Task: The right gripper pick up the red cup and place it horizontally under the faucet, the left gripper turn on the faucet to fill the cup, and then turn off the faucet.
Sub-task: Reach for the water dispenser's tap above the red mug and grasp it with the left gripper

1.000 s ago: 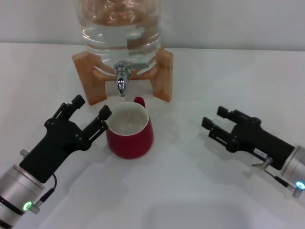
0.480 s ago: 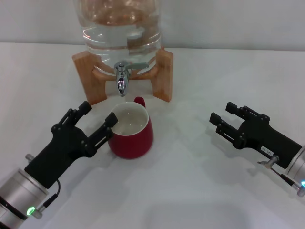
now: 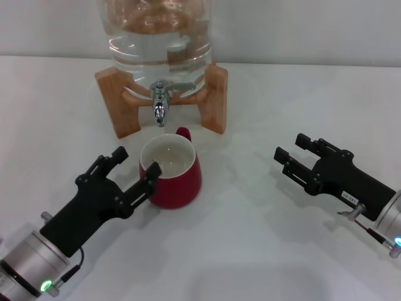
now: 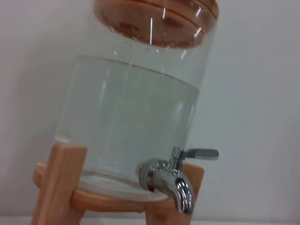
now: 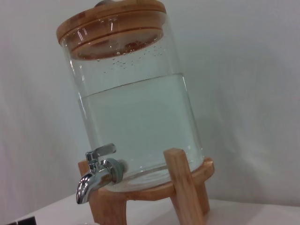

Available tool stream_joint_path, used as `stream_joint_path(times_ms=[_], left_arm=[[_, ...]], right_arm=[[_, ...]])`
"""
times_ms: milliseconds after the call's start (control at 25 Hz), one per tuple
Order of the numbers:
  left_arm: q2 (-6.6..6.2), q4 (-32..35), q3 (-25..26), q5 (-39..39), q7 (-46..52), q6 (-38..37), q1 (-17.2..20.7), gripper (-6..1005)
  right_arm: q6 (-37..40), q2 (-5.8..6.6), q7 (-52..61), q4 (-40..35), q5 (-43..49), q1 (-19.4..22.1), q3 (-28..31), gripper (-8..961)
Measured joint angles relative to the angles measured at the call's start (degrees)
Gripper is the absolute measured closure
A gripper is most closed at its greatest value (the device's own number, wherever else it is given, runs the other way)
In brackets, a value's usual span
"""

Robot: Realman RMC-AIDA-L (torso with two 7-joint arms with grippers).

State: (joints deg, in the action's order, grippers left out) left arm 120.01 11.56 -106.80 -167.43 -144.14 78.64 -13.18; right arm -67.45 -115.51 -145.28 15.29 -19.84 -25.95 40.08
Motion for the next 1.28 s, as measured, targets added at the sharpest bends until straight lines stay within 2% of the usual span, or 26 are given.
stream_joint_path(times_ms=[880,1280], left_arm=[[0.05,0.73,-0.63,-0.28,0.4,-5.27,-1.21,139],[-0.05,1.46,-1.25,-0.13,0.08,-4.09,-1.8,139]], right_arm=[[-0.41,-0.06,-0.01,0.27,-0.03,-0.31,0.77,345],[-0.21,-0.06,-0.01,0.22,-0.02,-0.23,1.17,345]])
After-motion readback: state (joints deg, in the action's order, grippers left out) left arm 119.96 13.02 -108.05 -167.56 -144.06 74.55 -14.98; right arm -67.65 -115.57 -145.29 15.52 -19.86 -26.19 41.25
